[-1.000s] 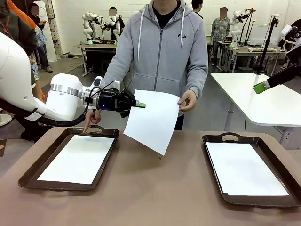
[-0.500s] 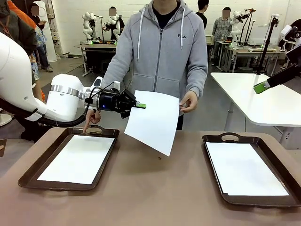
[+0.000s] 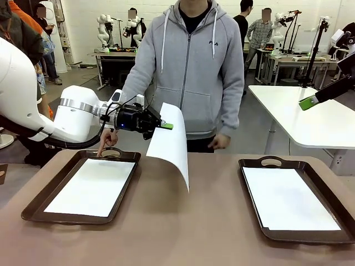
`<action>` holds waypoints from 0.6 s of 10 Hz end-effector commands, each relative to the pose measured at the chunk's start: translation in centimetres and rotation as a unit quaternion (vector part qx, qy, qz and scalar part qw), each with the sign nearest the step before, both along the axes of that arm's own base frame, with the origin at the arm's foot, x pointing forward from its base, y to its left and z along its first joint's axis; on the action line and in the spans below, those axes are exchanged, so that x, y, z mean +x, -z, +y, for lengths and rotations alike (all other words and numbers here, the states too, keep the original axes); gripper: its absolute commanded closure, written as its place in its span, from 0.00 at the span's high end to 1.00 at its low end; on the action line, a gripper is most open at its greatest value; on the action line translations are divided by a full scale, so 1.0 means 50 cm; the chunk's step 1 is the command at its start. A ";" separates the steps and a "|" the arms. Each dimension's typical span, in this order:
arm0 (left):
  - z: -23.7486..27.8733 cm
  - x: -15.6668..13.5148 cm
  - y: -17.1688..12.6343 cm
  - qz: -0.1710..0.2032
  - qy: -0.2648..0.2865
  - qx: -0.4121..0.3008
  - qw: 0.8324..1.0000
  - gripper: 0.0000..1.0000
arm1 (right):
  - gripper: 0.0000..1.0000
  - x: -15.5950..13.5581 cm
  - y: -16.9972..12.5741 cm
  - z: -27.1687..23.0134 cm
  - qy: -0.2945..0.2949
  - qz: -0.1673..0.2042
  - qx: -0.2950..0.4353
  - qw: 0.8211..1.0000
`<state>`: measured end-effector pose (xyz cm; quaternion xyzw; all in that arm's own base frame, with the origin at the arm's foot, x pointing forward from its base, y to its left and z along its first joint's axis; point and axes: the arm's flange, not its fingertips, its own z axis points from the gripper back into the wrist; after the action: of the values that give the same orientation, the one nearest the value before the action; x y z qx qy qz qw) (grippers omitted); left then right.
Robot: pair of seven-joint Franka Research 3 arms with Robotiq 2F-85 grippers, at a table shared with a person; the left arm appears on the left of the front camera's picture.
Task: Sort the A4 documents.
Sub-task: Place the A4 Paper in the designated Handle tray.
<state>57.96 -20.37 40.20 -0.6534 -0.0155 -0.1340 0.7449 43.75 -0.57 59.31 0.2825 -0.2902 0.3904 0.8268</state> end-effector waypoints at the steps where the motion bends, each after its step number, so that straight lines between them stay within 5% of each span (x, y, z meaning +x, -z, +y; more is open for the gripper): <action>1: 0.029 -0.016 -0.019 -0.047 0.056 0.023 0.997 0.01 | 1.00 -0.001 0.000 0.000 -0.005 -0.003 0.006 1.000; 4: 0.139 -0.048 0.001 -0.004 0.096 0.073 0.993 0.01 | 1.00 -0.001 0.000 0.000 -0.005 -0.003 0.006 1.000; 6: 0.229 -0.079 0.016 0.031 0.040 0.095 0.994 0.01 | 1.00 -0.001 0.000 0.000 -0.005 -0.003 0.006 1.000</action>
<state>55.36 -9.79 38.88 -0.5901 0.0465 -0.1718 0.7875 43.74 -0.63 59.30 0.2823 -0.2902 0.3898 0.8271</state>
